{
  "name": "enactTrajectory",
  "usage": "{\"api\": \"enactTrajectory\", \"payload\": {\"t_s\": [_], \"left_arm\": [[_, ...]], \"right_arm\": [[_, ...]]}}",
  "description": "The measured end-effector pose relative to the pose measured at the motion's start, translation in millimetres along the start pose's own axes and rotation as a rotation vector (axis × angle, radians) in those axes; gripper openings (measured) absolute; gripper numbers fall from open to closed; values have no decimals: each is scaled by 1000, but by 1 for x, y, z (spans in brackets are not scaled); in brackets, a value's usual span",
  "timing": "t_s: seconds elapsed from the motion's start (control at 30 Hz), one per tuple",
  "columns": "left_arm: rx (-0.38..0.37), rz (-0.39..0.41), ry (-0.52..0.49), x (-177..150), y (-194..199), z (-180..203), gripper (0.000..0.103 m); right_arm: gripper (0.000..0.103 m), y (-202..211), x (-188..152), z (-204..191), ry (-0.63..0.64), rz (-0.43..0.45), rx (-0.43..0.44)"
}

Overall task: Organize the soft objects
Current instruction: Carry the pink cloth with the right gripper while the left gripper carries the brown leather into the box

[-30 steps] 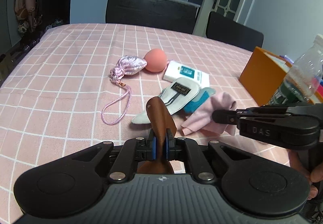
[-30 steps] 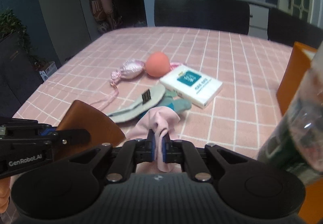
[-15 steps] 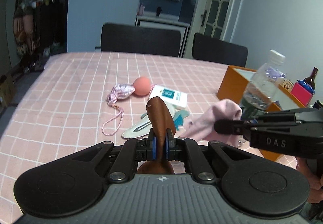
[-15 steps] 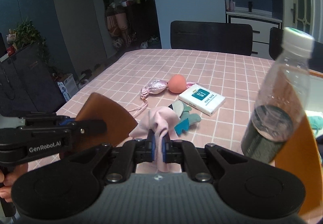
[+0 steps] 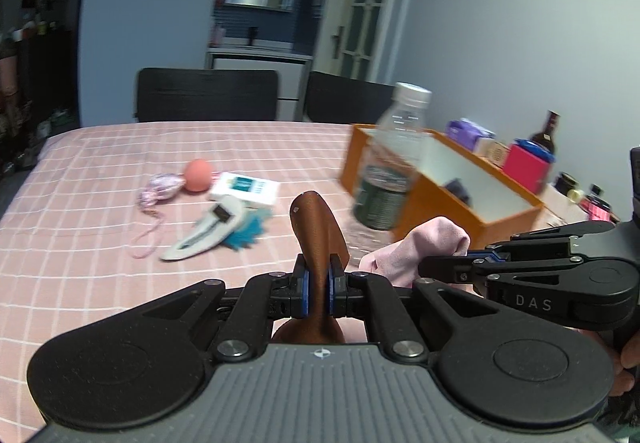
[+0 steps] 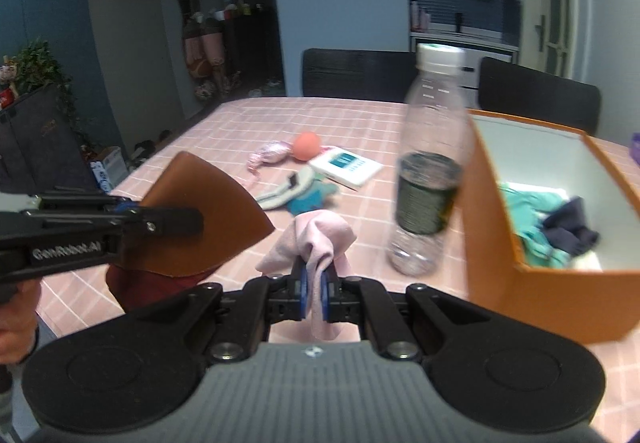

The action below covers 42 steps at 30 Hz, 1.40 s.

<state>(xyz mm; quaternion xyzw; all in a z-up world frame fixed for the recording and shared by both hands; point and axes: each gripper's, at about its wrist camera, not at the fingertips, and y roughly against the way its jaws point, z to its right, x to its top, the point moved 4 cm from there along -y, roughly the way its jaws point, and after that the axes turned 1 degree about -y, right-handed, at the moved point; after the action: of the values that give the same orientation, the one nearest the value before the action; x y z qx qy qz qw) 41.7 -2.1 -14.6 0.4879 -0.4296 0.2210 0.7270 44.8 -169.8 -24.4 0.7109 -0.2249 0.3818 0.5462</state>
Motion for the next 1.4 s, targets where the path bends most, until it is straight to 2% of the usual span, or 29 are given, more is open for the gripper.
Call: {"api": "enactTrajectory", "payload": {"t_s": [0.3,0.6,0.77,0.93,1.0,1.13,1.23,1.4], "left_arm": [[-152,3,-78,7,-7,65,9],[-246,74,-181,41,-26,136,9],[-279,115,-201,70,-46,169,9],[-245,143,-211,101,-78,192,9],[-240,131,-187,111,-95,196,9],[-167,87,-205,120,-136,203,9],[-136,6,-209,118,-171,202,9],[-105,-203,-185,98,-221,189,10]], "right_arm": [[4,48,-12,56,-35,7,-133],[4,87,15,106,0,83,-253],[4,89,38,137,0,102,-281],[4,74,66,179,-41,70,-275],[4,63,76,196,-52,49,-277],[4,28,89,231,-96,-40,-267],[4,-2,86,253,-149,-146,-232],[4,-45,68,272,-178,-296,-221]]}}
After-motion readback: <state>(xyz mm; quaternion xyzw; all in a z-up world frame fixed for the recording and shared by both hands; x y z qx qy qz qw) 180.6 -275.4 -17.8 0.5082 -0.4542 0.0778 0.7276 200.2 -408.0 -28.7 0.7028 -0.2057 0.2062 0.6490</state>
